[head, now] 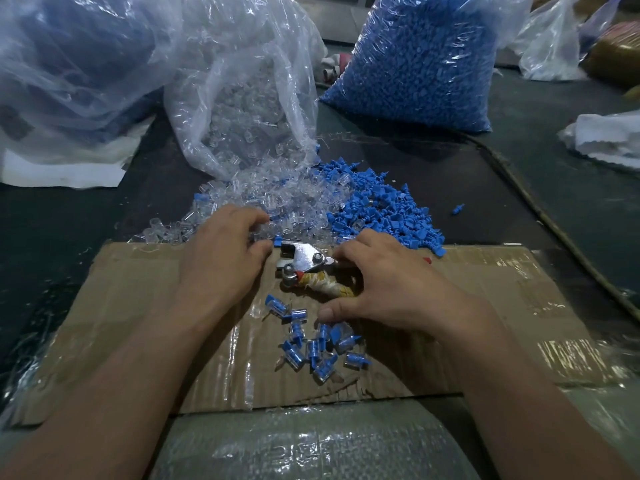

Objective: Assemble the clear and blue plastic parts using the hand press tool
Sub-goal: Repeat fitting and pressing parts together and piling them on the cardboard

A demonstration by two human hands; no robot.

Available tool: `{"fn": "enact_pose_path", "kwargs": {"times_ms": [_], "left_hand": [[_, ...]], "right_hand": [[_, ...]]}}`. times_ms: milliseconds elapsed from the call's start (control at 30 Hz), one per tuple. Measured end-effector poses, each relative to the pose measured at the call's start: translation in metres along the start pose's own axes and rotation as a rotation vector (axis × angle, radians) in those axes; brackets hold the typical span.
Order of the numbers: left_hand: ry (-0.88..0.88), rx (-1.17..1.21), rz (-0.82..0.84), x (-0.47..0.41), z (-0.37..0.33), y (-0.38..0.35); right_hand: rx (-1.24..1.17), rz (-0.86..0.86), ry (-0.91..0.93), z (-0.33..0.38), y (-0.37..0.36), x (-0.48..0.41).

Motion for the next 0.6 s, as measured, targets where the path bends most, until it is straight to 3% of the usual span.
{"fn": "enact_pose_path", "kwargs": {"times_ms": [233,400,600], "left_hand": [[-0.020,-0.058,0.054,-0.001,0.001,-0.002],[-0.019,0.016,-0.021,-0.001,0.002,0.000],[-0.091,-0.038,0.095,0.001,-0.003,0.002]], "right_hand": [[0.005,-0.056,0.024,0.001,0.003,0.000],[-0.094,-0.197,0.072,0.003,0.010,0.001],[-0.194,-0.397,0.054,-0.009,0.020,0.001]]}}
Point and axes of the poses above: each hand's wrist, its own x-axis away from the middle knuckle, its own y-axis out of the back of the hand, z = x × y, the point moved 1 cm from there along -x, towards the middle knuckle, and after that the axes turned 14 degrees about -x, right-handed, at the moved point
